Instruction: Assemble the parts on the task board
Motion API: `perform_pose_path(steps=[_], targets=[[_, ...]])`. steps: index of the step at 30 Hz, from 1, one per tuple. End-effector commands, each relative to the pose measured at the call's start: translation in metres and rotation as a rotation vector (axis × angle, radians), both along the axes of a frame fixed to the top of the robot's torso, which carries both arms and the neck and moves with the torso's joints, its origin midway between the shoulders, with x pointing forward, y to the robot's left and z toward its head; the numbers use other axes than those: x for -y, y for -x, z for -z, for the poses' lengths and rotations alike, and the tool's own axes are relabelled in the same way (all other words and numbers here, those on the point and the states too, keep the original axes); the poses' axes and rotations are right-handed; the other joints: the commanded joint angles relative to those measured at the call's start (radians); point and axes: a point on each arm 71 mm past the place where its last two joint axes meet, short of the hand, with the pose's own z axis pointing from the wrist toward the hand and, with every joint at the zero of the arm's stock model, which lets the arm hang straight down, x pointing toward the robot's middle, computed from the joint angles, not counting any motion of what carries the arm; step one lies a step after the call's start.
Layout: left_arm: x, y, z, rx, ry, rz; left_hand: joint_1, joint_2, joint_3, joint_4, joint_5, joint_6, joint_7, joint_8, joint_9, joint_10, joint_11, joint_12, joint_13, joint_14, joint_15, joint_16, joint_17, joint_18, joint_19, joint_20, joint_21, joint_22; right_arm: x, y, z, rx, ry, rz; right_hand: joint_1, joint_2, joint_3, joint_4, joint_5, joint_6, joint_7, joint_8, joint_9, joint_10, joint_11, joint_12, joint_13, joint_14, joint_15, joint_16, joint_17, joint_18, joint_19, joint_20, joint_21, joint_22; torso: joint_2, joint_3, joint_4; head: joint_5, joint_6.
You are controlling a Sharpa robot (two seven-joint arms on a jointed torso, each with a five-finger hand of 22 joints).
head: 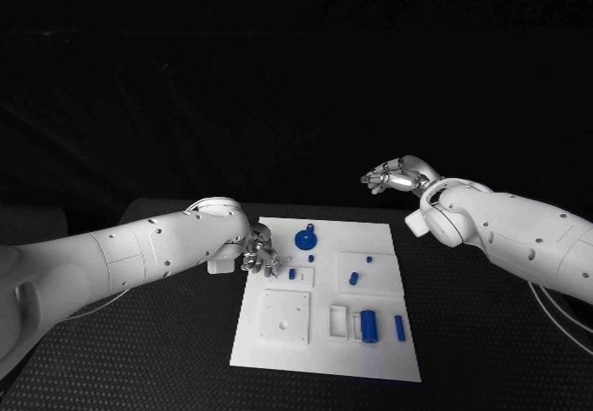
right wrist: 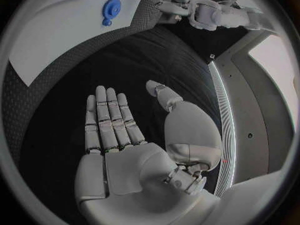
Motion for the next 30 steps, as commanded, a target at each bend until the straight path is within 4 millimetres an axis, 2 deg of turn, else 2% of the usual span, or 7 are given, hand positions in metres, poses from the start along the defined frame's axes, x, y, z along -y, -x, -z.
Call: perform_pose_path(steps=[1, 30], targets=[[0.0034, 0.0013, 0.0003, -0.003, 0.000, 0.016, 0.028, 0.028, 0.070, -0.066, 0.005, -0.001, -0.005, 0.003, 0.001, 0.002, -0.006, 0.004, 0.001, 0.003, -0.004, 0.006, 0.001, 0.012, 0.002, -0.065, 0.006, 0.020, -0.0011, 0.0003, 0.0002, -0.002, -0.001, -0.013, 0.000, 0.010, -0.003, -0.001, 0.005, -0.007, 0.019, 0.004, -0.001, 0.006, 0.001, -0.007, -0.001, 0.004, 0.003, -0.006, 0.001, 0.015, 0.002, 0.008, -0.007, 0.002, 0.000, 0.0004, 0.0003, -0.001, -0.002], [0.0024, 0.0030, 0.0079, -0.013, -0.006, 0.012, 0.027, 0.028, 0.071, -0.066, 0.005, -0.002, -0.005, 0.003, 0.005, 0.002, -0.006, 0.004, 0.001, 0.004, -0.004, 0.006, 0.000, 0.012, 0.002, -0.065, 0.006, 0.020, -0.0015, 0.0004, 0.0004, -0.002, -0.001, -0.014, 0.000, 0.010, -0.004, -0.001, 0.005, -0.007, 0.019, 0.004, -0.002, 0.006, 0.001, -0.007, -0.001, 0.005, 0.003, -0.007, 0.002, 0.016, 0.003, 0.009, -0.009, 0.003, 0.000, 0.0002, 0.0001, -0.002, 0.000]])
